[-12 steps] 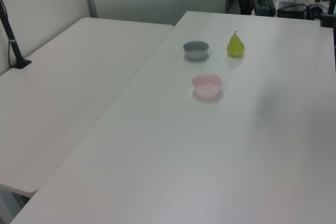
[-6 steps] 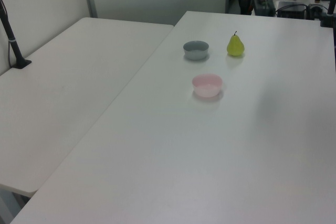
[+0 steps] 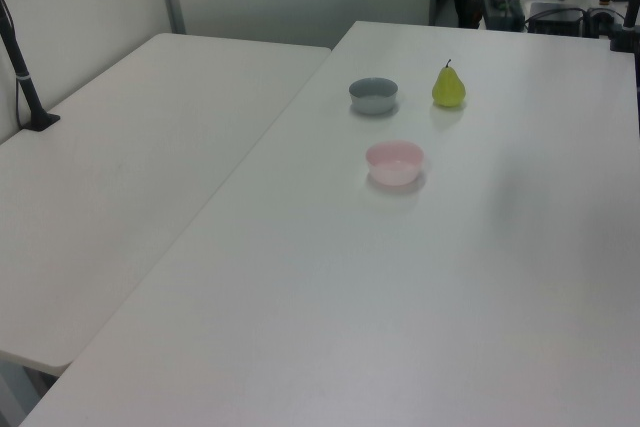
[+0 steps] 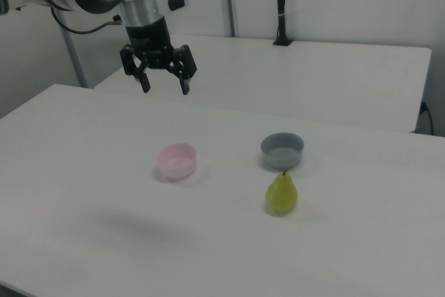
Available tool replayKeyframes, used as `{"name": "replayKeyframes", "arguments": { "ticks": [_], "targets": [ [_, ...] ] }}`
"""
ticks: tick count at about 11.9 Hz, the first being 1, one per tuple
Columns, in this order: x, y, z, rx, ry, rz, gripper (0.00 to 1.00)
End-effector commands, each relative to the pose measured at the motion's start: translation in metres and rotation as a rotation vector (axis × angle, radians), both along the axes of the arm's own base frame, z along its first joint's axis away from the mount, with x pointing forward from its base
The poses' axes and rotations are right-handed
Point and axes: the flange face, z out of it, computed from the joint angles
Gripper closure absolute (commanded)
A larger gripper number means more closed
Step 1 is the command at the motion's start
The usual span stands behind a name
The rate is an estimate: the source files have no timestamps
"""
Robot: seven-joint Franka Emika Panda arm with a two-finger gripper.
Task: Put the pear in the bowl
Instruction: 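Move the open gripper toward the yellow-green pear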
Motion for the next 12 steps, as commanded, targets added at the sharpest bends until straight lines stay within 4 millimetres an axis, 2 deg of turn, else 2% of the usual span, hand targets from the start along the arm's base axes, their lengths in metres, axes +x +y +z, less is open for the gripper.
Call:
{"name": "replayKeyframes", "arguments": {
  "ticks": [1, 4, 5, 6, 9, 12],
  "targets": [
    [0.002, -0.028, -0.014, -0.053, 0.024, 0.101, 0.00],
    [0.023, -0.077, -0.046, -0.108, -0.007, 0.056, 0.00],
    [0.035, -0.088, -0.069, -0.120, -0.012, 0.068, 0.00],
    [0.043, -0.099, -0.083, -0.133, -0.029, 0.072, 0.00],
    [0.050, -0.137, -0.118, -0.146, -0.024, 0.078, 0.00],
    [0.056, -0.162, -0.148, -0.155, -0.024, 0.047, 0.00]
  ]
}}
